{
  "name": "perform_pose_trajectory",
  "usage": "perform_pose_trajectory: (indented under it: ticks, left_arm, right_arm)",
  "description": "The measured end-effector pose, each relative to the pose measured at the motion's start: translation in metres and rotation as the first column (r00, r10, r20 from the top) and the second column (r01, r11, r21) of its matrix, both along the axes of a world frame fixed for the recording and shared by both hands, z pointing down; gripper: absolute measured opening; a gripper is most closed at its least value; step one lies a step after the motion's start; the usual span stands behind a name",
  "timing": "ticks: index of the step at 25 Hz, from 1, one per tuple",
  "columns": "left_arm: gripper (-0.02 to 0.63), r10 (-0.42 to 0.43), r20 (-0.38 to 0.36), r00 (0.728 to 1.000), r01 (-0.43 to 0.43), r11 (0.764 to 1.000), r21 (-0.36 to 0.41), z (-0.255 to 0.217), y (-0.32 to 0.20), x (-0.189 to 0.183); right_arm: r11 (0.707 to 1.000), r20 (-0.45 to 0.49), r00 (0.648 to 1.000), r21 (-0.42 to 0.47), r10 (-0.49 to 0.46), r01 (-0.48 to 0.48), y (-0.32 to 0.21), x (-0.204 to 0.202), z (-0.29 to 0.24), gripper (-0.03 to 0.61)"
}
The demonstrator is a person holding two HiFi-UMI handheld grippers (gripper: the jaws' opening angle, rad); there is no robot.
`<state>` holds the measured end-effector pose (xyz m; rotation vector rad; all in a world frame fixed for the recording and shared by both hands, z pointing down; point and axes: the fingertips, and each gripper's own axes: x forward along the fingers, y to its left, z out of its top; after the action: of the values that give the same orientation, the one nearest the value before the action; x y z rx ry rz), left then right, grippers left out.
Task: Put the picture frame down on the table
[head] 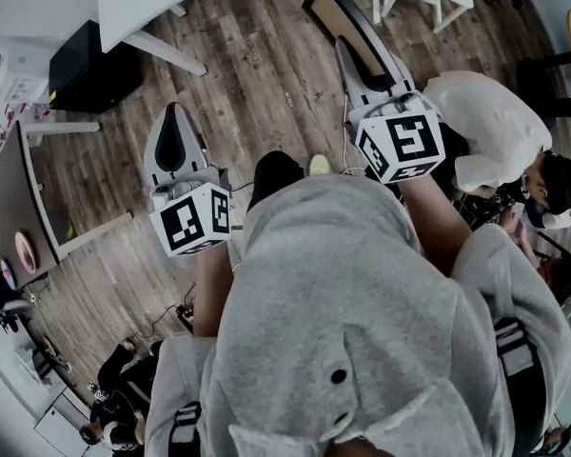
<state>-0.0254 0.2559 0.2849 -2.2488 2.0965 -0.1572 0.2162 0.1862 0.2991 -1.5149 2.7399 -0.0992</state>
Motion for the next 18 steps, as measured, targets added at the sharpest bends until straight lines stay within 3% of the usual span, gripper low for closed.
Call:
perform_pose_trajectory:
  ticks: [18]
  left_arm:
    - [0.02,-0.019,0.013,1.0,0.019,1.0,0.016,-0.006,-0.001,0.003]
  right_arm:
    - [0.999,-0.011,0.999,0.011,-0.046,0.046,-0.003,-0.01,0.004,0.031]
